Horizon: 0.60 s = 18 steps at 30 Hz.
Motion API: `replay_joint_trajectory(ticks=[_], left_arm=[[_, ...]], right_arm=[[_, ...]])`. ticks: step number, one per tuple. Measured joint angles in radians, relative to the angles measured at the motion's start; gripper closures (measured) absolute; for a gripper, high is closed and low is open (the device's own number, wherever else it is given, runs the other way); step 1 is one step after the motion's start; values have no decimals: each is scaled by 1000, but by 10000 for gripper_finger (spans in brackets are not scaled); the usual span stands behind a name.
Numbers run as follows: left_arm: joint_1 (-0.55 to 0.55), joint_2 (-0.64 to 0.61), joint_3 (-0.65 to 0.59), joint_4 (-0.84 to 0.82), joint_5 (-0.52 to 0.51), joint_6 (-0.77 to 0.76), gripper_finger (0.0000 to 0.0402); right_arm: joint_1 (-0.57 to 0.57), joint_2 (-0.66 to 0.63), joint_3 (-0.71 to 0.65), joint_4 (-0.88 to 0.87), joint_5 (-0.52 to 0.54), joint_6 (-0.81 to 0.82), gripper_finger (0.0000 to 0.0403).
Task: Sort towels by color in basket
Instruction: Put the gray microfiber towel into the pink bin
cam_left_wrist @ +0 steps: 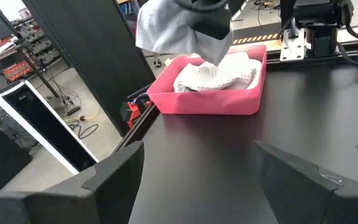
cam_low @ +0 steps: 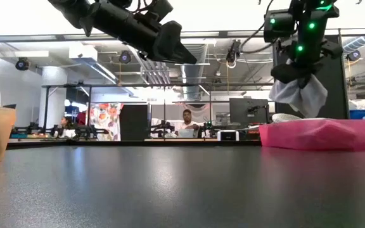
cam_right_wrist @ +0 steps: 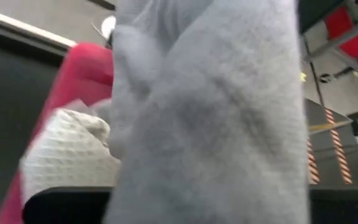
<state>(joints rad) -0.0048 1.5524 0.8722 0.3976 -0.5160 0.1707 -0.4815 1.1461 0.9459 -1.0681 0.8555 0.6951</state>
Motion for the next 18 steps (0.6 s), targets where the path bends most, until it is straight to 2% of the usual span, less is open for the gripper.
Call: replay_joint_trajectory(ticks=[8, 18], left_arm=[[0, 0, 0, -10, -1, -6, 119], [-2, -47, 0, -15, -1, -5, 119]], right_arm=[[-26, 87, -2, -161, 0, 95, 392], [-28, 187, -5, -168, 1, 99, 391]])
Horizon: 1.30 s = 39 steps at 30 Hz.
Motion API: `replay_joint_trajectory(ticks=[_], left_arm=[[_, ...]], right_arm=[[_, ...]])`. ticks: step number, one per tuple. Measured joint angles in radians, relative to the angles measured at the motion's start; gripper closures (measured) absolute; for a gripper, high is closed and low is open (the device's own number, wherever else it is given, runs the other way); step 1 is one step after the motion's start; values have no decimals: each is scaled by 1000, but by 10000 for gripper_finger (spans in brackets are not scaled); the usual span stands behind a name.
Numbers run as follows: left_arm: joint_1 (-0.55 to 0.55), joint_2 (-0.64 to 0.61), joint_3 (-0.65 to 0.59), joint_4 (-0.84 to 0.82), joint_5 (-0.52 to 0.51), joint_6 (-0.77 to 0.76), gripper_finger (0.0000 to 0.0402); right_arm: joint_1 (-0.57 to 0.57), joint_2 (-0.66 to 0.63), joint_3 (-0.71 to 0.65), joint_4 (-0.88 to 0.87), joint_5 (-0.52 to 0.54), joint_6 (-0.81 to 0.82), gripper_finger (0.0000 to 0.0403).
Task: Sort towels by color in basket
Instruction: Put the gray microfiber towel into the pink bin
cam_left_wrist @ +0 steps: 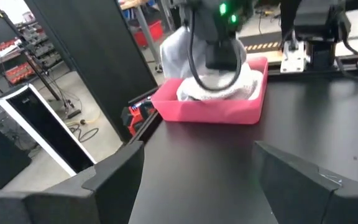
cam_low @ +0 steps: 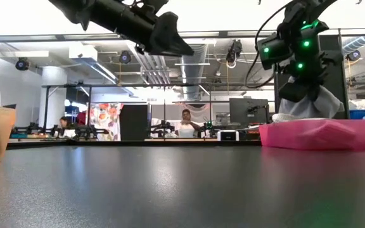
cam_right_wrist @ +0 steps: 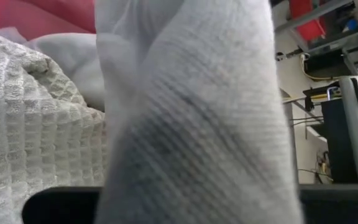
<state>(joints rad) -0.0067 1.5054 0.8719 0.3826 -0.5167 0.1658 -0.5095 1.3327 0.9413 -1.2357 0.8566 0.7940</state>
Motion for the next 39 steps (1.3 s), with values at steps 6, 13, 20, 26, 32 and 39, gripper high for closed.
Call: replay_joint_trajectory(ticks=[6, 13, 20, 26, 32, 39], left_arm=[[-6, -72, -11, -2, 0, 0, 119], [-8, -214, -83, -7, 2, -5, 119], [-8, -375, -197, -2, 2, -49, 119], [-8, -460, -268, 4, 4, -87, 119], [-8, -489, -289, 10, 4, -98, 119], [-8, -484, -288, 15, 4, -98, 119]], right_arm=[[0, 66, -14, 65, -1, 0, 391], [1, 139, -20, 152, -43, -1, 390], [1, 169, -57, 275, -75, -9, 390], [2, 170, -107, 408, -98, -17, 390], [1, 161, -111, 412, -100, -16, 390], [1, 136, -114, 383, -101, 1, 386]])
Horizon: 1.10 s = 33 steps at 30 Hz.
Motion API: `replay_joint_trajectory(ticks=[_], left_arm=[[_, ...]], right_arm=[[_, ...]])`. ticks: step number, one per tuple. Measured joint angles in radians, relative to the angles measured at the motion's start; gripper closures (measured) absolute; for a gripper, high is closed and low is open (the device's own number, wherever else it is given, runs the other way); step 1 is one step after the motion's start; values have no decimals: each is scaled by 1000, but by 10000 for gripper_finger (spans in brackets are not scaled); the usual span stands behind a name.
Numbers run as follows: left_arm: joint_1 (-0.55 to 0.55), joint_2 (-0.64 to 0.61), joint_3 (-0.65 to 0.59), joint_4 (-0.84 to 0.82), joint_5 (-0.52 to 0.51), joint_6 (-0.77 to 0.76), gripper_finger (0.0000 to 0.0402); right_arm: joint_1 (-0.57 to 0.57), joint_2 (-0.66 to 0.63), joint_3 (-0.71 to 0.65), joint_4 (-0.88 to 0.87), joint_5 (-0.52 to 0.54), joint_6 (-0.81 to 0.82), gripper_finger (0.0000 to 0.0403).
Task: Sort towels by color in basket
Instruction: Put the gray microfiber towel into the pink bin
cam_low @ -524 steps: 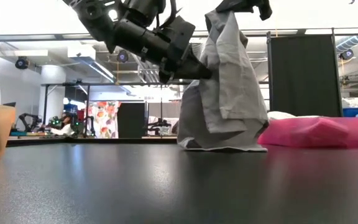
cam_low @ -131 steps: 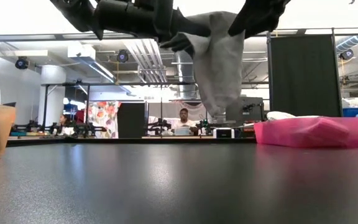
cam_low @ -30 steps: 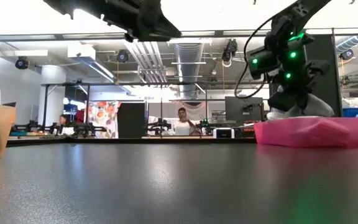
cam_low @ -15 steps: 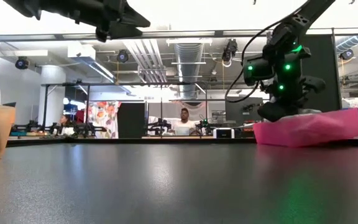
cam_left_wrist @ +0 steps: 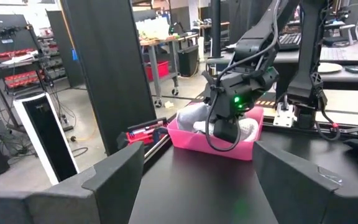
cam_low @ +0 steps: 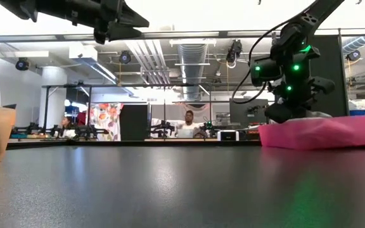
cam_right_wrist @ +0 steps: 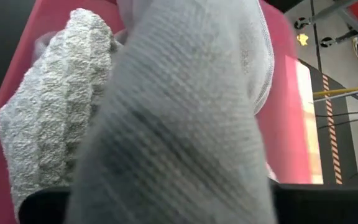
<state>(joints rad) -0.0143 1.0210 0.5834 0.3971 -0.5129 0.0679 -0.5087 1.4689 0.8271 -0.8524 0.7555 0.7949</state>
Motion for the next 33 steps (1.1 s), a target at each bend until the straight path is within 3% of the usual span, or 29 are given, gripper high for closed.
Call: replay_joint_trajectory(ticks=[10, 20, 29, 33], left_arm=[[0, 18, 10, 0, 0, -1, 119], [0, 18, 10, 5, 0, -4, 119], [0, 18, 10, 6, 0, -3, 119], [0, 18, 10, 6, 0, -3, 119]], right_arm=[[0, -51, -1, -57, -6, 18, 306], [26, -117, 69, -208, -85, 73, 218], [86, -208, 135, -222, -188, 72, 192], [147, -240, 161, -206, -149, 78, 195]])
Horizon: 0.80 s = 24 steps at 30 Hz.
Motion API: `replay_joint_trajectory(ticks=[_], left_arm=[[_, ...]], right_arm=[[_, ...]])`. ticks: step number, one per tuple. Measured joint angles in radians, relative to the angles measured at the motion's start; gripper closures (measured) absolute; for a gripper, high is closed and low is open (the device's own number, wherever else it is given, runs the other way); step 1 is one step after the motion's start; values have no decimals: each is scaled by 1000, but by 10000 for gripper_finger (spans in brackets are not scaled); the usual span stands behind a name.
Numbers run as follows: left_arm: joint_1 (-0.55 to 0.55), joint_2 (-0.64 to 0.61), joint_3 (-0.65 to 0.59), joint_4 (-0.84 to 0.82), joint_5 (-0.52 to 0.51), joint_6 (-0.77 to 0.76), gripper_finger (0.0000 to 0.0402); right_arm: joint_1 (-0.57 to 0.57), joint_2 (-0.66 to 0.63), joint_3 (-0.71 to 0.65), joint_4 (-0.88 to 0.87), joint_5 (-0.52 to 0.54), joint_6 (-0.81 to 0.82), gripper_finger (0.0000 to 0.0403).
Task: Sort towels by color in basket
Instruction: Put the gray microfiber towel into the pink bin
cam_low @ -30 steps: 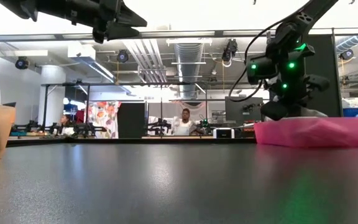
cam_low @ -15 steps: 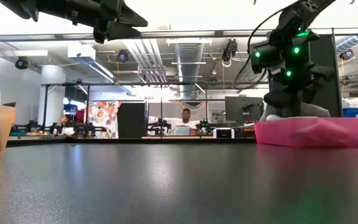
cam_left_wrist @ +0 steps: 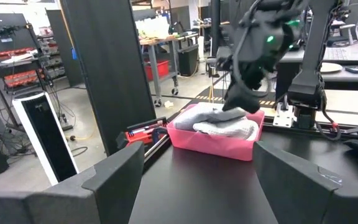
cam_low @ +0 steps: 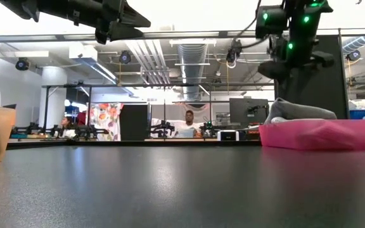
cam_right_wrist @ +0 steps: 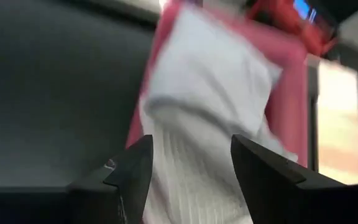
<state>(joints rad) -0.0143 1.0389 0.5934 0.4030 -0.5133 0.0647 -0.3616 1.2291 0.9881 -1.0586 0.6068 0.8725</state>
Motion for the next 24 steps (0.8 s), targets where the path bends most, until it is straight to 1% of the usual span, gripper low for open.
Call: replay_joint_trajectory(ticks=[2, 5, 7, 11, 13, 14, 16, 18, 24], left_arm=[[0, 0, 0, 0, 0, 0, 119], [0, 0, 0, 0, 0, 0, 119], [0, 0, 0, 0, 0, 0, 119], [0, 0, 0, 0, 0, 0, 119], [0, 0, 0, 0, 0, 0, 119], [0, 0, 0, 0, 0, 0, 119], [0, 0, 0, 0, 0, 0, 119], [0, 0, 0, -1, 0, -4, 119], [0, 0, 0, -8, 0, -4, 119]], right_arm=[[33, -11, 2, 36, 110, -1, 201], [57, -14, -11, 73, 311, -1, 221], [51, -4, -34, 103, 384, 0, 247], [19, 31, -121, 241, 456, -25, 324], [1, 56, -176, 337, 463, -61, 367], [-6, 69, -202, 388, 460, -86, 380], [-26, 93, -239, 476, 429, -115, 387], [-41, 110, -262, 516, 388, -126, 392], [-58, 117, -290, 543, 292, -120, 394]])
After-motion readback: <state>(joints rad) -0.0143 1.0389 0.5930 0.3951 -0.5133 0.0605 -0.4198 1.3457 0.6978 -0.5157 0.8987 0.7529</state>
